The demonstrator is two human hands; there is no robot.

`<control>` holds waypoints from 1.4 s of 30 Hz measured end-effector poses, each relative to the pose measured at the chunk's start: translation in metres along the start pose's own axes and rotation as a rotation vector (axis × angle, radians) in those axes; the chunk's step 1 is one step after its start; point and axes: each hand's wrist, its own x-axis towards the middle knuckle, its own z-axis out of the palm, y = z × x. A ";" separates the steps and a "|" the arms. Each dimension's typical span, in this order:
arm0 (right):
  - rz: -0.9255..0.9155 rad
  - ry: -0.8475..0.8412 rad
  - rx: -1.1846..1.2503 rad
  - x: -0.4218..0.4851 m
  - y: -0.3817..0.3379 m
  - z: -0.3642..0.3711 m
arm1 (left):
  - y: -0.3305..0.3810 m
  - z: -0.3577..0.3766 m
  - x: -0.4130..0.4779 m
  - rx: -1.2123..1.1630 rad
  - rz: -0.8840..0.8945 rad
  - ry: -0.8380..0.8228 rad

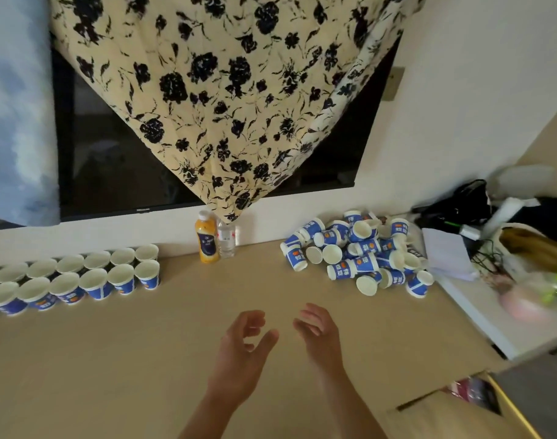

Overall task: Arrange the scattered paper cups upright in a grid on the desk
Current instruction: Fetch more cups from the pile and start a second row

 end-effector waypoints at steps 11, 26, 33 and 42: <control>0.140 0.071 -0.353 0.127 0.039 -0.145 | 0.027 0.148 0.052 0.050 -0.107 -0.079; -0.053 -0.297 -1.346 0.258 0.081 -0.217 | 0.031 0.266 0.065 0.109 -0.237 -0.027; -0.153 -0.319 -1.407 0.255 0.084 -0.229 | 0.031 0.275 0.065 0.129 -0.245 0.040; -0.273 -0.323 -1.165 0.241 0.067 -0.241 | 0.025 0.284 0.062 0.192 -0.254 0.048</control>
